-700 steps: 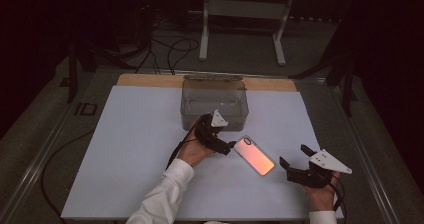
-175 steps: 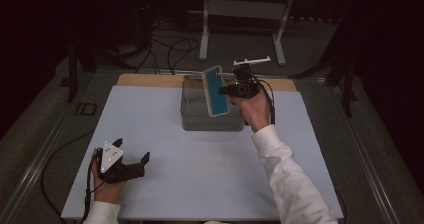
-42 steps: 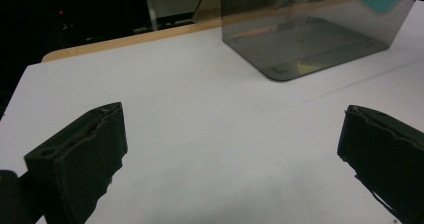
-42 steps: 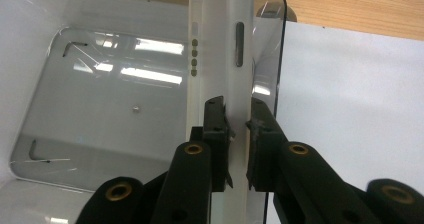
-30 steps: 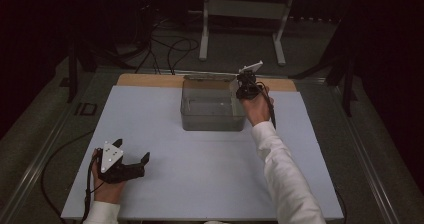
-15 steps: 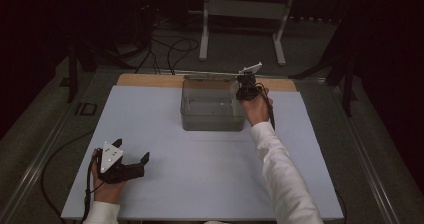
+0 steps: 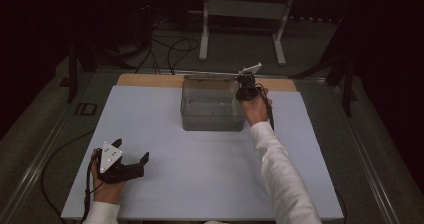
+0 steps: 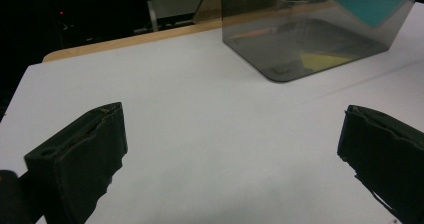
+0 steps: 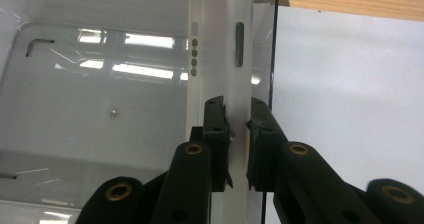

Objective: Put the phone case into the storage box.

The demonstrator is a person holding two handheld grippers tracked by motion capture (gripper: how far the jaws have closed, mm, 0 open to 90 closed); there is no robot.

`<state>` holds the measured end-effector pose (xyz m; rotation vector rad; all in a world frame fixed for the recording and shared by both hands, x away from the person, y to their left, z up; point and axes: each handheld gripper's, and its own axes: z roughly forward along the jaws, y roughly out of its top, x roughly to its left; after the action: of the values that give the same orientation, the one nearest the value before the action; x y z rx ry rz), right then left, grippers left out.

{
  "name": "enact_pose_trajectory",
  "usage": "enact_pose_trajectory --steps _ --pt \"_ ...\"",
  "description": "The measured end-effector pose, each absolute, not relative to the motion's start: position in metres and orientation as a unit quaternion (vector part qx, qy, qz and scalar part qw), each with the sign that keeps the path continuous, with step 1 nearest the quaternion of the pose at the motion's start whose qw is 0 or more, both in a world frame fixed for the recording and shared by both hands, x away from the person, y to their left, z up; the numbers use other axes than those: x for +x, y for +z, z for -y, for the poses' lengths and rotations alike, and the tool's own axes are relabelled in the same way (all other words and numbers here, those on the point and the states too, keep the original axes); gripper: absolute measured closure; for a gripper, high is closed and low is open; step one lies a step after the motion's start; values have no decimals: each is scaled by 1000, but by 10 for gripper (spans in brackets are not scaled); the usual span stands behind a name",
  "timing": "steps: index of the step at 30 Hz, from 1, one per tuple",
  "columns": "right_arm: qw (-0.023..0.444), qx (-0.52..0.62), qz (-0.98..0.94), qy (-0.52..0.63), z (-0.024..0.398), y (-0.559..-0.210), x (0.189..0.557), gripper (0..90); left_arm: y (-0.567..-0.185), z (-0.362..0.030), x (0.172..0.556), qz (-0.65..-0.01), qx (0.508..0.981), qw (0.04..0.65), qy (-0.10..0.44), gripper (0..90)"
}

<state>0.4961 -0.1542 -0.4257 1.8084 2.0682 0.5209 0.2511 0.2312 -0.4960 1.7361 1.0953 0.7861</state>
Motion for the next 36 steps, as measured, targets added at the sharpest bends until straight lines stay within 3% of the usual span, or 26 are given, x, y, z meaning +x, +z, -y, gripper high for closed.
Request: enact_pose_trajectory --steps 36 --pt "194 631 -731 170 148 -429 498 816 -497 -230 251 -442 705 455 317 3"
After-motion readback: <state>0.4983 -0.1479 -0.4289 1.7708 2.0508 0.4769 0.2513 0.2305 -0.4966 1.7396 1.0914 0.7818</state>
